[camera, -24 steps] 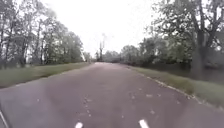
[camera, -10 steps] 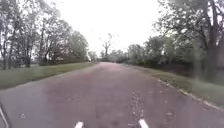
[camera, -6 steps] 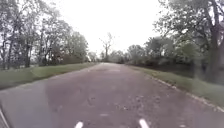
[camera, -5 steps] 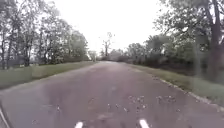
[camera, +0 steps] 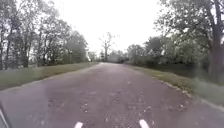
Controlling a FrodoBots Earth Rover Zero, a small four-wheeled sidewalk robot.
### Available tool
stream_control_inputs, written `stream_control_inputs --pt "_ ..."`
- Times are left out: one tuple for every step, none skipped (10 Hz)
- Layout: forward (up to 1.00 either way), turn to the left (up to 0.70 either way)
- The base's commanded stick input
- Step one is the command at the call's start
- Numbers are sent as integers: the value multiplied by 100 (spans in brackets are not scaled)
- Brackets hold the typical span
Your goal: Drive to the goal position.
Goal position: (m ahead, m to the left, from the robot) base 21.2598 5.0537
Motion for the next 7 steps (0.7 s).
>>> stream_control_inputs --pt "70 0" --pt "70 0" --pt "70 0" --pt "70 0" --pt "70 0" --pt "70 0" --pt "70 0"
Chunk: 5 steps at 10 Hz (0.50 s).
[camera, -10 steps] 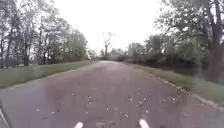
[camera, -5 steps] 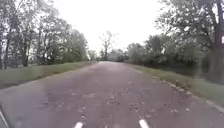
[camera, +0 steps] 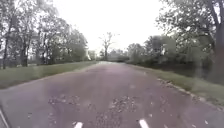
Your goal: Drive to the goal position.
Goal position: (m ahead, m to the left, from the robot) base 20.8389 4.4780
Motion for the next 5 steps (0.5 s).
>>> stream_control_inputs --pt "70 0" --pt "70 0" --pt "70 0" --pt "70 0" --pt "70 0"
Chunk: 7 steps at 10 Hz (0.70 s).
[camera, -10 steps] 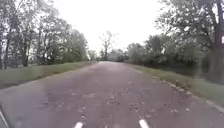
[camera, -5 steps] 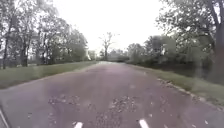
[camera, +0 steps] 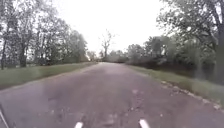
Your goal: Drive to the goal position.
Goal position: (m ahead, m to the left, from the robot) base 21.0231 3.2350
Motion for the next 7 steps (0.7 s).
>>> stream_control_inputs --pt "70 0" --pt "70 0" --pt "70 0" --pt "70 0" --pt "70 0" --pt "70 0" --pt "70 0"
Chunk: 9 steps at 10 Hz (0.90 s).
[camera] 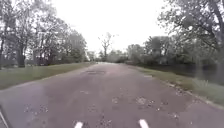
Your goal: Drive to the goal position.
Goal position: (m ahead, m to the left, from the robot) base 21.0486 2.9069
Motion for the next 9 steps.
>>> stream_control_inputs --pt "70 0" --pt "70 0" --pt "70 0" --pt "70 0" --pt "70 0" --pt "70 0" --pt "70 0" --pt "70 0" --pt "70 0"
